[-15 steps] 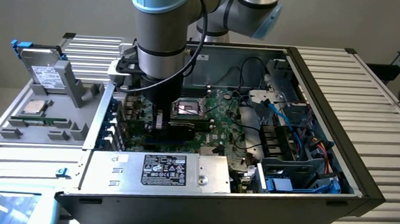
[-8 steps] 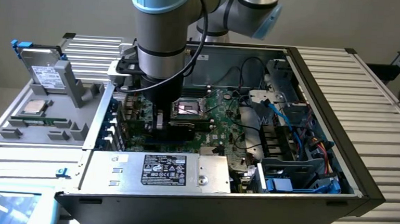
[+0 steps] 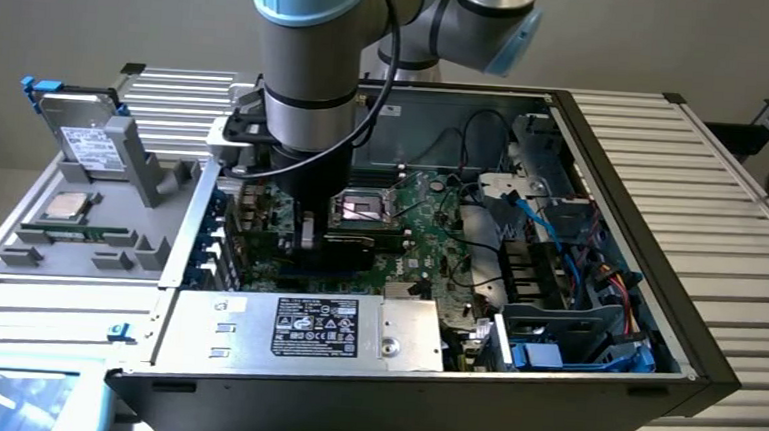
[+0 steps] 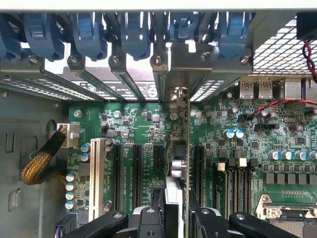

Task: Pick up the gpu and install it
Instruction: 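Insert the gpu into the slot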

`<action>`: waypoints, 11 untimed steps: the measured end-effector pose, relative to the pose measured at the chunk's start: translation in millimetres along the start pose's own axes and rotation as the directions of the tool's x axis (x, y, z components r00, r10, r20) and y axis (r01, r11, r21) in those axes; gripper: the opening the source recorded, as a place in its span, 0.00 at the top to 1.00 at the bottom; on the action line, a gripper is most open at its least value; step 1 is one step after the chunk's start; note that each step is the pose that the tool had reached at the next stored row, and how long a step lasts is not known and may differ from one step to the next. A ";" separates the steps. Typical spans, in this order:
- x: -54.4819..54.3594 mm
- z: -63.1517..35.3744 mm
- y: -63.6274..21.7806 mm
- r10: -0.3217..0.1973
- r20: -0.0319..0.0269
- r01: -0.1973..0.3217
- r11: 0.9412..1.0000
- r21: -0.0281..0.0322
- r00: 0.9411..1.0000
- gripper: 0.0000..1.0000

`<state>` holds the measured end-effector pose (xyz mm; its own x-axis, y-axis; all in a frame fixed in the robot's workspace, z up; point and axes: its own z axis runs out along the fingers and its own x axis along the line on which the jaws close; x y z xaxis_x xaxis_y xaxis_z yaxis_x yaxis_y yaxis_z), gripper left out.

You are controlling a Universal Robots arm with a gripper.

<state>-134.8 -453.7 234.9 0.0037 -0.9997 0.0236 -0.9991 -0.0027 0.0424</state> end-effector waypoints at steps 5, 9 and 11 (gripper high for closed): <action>0.3 0.1 0.0 -0.015 0.004 0.015 1.000 0.000 1.000 0.71; 0.3 0.1 0.0 -0.025 0.004 0.025 1.000 0.001 1.000 0.71; 0.3 0.1 0.0 -0.029 0.004 0.029 1.000 0.001 1.000 0.71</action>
<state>-134.8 -454.1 234.9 0.0325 -0.9993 0.0186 -0.9986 -0.0317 0.0424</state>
